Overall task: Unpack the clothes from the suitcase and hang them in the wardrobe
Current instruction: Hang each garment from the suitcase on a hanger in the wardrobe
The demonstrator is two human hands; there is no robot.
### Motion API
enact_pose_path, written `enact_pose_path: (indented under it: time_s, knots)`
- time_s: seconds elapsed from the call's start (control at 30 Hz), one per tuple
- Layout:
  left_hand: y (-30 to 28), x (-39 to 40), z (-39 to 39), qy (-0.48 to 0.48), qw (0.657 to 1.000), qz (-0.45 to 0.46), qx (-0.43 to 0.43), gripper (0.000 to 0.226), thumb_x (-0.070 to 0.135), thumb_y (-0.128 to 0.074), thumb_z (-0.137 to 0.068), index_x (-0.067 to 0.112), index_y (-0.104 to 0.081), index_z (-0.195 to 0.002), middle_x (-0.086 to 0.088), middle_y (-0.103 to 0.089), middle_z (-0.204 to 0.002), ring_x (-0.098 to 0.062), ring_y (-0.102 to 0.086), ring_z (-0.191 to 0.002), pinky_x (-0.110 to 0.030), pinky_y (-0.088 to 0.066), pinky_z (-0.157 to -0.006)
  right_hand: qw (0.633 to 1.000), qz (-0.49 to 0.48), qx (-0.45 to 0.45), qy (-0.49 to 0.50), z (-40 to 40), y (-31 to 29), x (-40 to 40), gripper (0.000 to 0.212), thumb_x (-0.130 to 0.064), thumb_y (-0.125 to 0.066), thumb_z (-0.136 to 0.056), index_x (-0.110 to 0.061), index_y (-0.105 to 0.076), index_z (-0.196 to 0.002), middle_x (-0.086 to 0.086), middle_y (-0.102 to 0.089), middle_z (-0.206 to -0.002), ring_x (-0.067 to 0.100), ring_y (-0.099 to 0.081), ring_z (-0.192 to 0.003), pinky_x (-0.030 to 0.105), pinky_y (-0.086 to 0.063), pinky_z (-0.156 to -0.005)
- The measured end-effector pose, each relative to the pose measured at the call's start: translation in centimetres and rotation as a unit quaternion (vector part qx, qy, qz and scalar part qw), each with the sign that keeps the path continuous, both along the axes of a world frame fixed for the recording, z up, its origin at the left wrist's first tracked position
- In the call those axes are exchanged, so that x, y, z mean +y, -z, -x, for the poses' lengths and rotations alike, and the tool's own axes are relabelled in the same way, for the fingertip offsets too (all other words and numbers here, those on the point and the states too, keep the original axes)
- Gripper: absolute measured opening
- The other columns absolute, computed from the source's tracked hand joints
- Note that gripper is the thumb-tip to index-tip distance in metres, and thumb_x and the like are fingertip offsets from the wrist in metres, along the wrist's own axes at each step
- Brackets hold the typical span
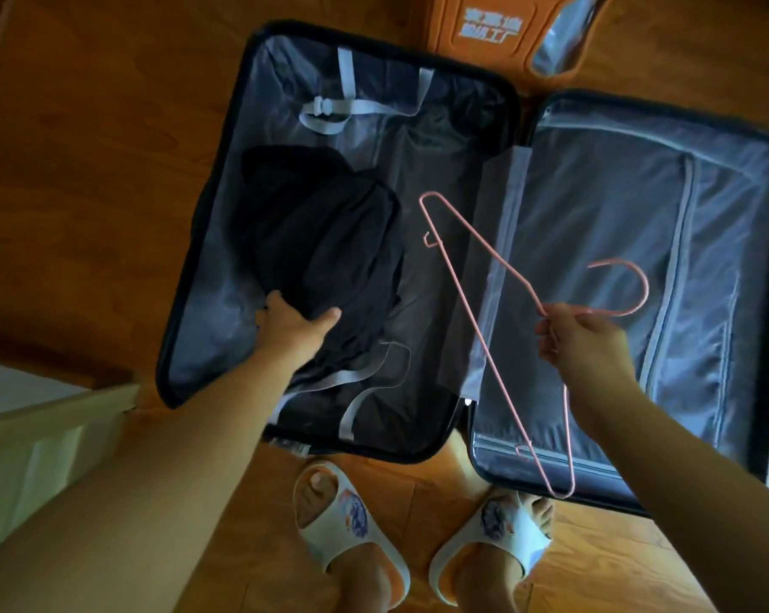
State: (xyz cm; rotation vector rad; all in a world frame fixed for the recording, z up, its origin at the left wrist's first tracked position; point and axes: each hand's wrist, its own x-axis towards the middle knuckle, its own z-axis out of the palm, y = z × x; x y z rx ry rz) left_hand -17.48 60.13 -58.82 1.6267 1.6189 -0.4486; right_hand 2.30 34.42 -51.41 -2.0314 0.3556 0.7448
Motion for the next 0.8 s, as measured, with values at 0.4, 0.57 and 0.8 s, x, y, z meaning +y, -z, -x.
enact_pose_path:
  time_s: [0.4, 0.57, 0.8]
  knots:
    - [-8.6, 5.6, -4.2, -0.158, 0.975, 0.012, -0.158, 0.038, 0.016, -0.051, -0.106, 0.013, -0.051, -0.144, -0.004, -0.056, -0.133, -0.029, -0.058, -0.114, -0.049, -0.052, -0.102, 0.999, 0.035, 0.011, -0.006, 2.8, -4.8, -3.1, 0.025, -0.024, -0.057, -0.099, -0.012, -0.072, -0.084, 0.017, -0.069, -0.079, 0.027, -0.060, -0.069, 0.047, -0.051, -0.071]
    - [-30.1, 6.1, -5.5, -0.266, 0.901, 0.092, -0.329, 0.020, 0.013, -0.051, -0.106, 0.014, -0.057, -0.126, -0.011, -0.065, -0.123, -0.028, -0.066, -0.107, -0.046, -0.056, -0.087, 1.000, 0.018, -0.009, 0.021, 3.1, -17.6, -4.3, 0.022, -0.022, -0.052, -0.102, -0.017, -0.071, -0.092, 0.011, -0.070, -0.086, 0.023, -0.060, -0.070, 0.039, -0.047, -0.071]
    - [-63.8, 2.2, -6.9, -0.311, 0.818, 0.138, -0.464, 0.026, 0.007, -0.056, -0.102, 0.005, -0.049, -0.128, -0.022, -0.064, -0.107, -0.033, -0.067, -0.094, -0.043, -0.059, -0.079, 0.991, -0.048, -0.116, -0.042, 0.9, -44.9, -5.0, 0.023, -0.023, -0.050, -0.104, -0.035, -0.064, -0.116, 0.003, -0.068, -0.090, 0.024, -0.054, -0.066, 0.031, -0.040, -0.057]
